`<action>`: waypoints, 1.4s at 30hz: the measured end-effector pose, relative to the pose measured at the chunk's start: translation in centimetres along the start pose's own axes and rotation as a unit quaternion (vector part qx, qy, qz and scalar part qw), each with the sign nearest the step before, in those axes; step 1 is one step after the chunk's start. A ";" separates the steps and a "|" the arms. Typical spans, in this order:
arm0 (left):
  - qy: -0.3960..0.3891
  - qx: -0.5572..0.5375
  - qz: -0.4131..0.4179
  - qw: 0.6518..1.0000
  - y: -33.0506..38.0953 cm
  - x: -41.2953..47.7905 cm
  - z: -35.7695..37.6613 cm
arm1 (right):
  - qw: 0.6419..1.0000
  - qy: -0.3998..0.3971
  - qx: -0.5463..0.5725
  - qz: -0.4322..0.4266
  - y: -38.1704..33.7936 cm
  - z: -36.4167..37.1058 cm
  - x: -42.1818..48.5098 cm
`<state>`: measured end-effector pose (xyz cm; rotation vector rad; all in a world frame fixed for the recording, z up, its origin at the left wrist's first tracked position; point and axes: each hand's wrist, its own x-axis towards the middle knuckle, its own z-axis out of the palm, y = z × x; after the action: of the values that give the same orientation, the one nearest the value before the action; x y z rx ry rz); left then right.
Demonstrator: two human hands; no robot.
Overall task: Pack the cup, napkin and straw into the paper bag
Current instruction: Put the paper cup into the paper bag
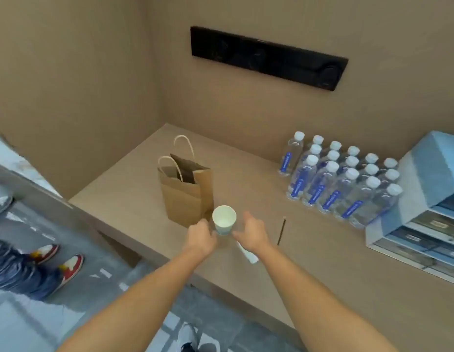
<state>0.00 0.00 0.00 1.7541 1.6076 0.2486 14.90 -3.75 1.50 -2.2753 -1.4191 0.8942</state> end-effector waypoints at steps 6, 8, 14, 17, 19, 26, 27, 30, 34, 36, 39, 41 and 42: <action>-0.084 -0.064 0.061 0.993 -1.6 4.1 0.8 | 0.998 -0.054 -0.035 -0.015 -1.1 2.7 5.2; -0.106 -0.079 0.069 0.989 -1.8 4.7 0.1 | 0.996 -0.044 -0.071 -0.013 -1.3 2.9 5.8; -0.248 -0.060 0.134 0.958 -2.0 3.7 -5.6 | 0.988 -0.088 -0.115 -0.058 -3.5 -2.1 5.5; -0.185 0.082 0.244 0.948 -4.2 3.2 -12.0 | 0.978 -0.081 -0.144 -0.129 -7.0 -7.9 4.2; -0.051 0.102 0.309 0.944 -5.2 3.3 -16.7 | 0.971 -0.057 -0.158 -0.170 -10.0 -12.1 2.8; 0.042 0.255 0.518 0.815 -1.1 7.8 -23.8 | 0.965 0.021 -0.118 -0.235 -19.6 -14.8 0.9; -0.001 0.285 0.527 0.801 -0.6 8.3 -23.9 | 0.968 0.013 -0.115 -0.224 -20.4 -13.7 1.1; -0.102 0.326 0.512 0.788 0.1 9.8 -24.3 | 0.980 0.000 -0.085 -0.181 -21.1 -10.2 1.9; -0.183 0.391 0.452 0.780 0.3 10.9 -24.4 | 0.991 0.017 -0.027 -0.132 -21.5 -9.0 2.9; -0.196 0.408 0.443 0.774 0.2 11.1 -24.4 | 0.992 0.025 -0.026 -0.123 -21.8 -9.2 3.2; -0.207 0.368 0.456 0.784 -0.1 11.0 -24.5 | 0.993 0.032 -0.024 -0.108 -22.0 -9.1 3.2; -0.215 0.332 0.464 0.793 -0.6 10.9 -24.5 | 0.995 0.027 -0.033 -0.094 -21.7 -8.8 3.1; -0.218 0.311 0.462 0.801 -0.9 10.8 -24.5 | 0.995 0.026 -0.037 -0.088 -21.4 -8.7 3.0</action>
<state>-13.02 19.20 13.43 2.7538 0.3858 -0.2758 6.77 9.24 19.04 -2.1669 -1.6259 0.7353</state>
